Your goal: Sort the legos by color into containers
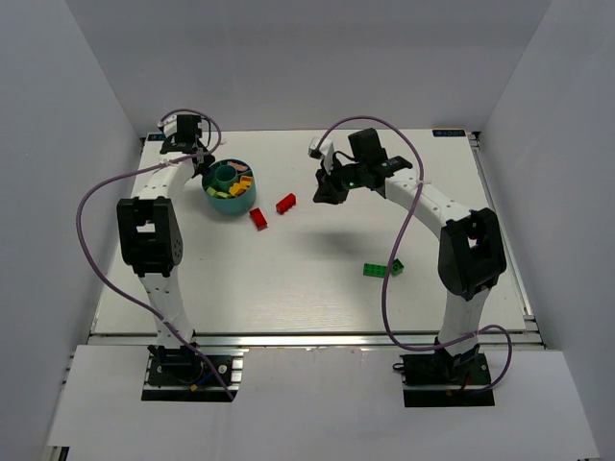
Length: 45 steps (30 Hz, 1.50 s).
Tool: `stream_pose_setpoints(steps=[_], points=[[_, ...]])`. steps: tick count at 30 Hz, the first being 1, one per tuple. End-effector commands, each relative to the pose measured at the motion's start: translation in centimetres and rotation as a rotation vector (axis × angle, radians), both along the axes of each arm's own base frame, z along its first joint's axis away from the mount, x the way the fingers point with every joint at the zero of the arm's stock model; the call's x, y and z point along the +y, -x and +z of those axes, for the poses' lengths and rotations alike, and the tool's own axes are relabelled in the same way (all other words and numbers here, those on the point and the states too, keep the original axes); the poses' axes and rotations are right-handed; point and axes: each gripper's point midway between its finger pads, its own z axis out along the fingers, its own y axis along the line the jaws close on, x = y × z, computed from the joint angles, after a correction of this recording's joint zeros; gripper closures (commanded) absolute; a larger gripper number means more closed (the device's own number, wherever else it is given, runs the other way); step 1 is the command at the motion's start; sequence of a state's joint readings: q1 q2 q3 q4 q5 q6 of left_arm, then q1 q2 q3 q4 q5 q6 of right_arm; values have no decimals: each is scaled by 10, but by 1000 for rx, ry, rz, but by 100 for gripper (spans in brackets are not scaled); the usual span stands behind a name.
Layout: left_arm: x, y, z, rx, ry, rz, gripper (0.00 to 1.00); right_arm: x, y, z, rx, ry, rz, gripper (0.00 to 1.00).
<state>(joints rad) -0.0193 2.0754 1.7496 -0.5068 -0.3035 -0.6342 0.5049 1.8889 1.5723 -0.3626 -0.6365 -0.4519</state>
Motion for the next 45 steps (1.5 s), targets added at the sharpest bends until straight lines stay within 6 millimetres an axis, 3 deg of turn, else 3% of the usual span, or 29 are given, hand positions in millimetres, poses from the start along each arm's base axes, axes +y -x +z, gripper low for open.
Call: stream_pose_setpoints(steps=[1, 16, 32, 36, 37, 39, 40, 43, 45], points=[[6, 8, 47, -81, -46, -10, 100, 1, 2, 27, -45, -50, 11, 78], [3, 21, 57, -97, -41, -22, 100, 0, 4, 25, -33, -48, 5, 78], [-15, 44, 68, -133, 17, -73, 100, 1, 6, 27, -23, -56, 17, 78], [-13, 51, 78, -153, 13, -59, 100, 9, 19, 33, -19, -89, 117, 75], [-10, 53, 85, -163, 3, -47, 100, 9, 32, 30, 21, -85, 170, 73], [-6, 60, 101, -184, -13, -32, 100, 26, 50, 44, -65, -143, 373, 70], [-2, 66, 117, -207, -26, -16, 100, 39, 61, 42, -138, -150, 475, 68], [5, 79, 131, -232, -34, 12, 100, 68, 79, 31, -287, -135, 629, 53], [9, 93, 149, -265, -31, 29, 100, 87, 79, 31, -438, -134, 703, 45]])
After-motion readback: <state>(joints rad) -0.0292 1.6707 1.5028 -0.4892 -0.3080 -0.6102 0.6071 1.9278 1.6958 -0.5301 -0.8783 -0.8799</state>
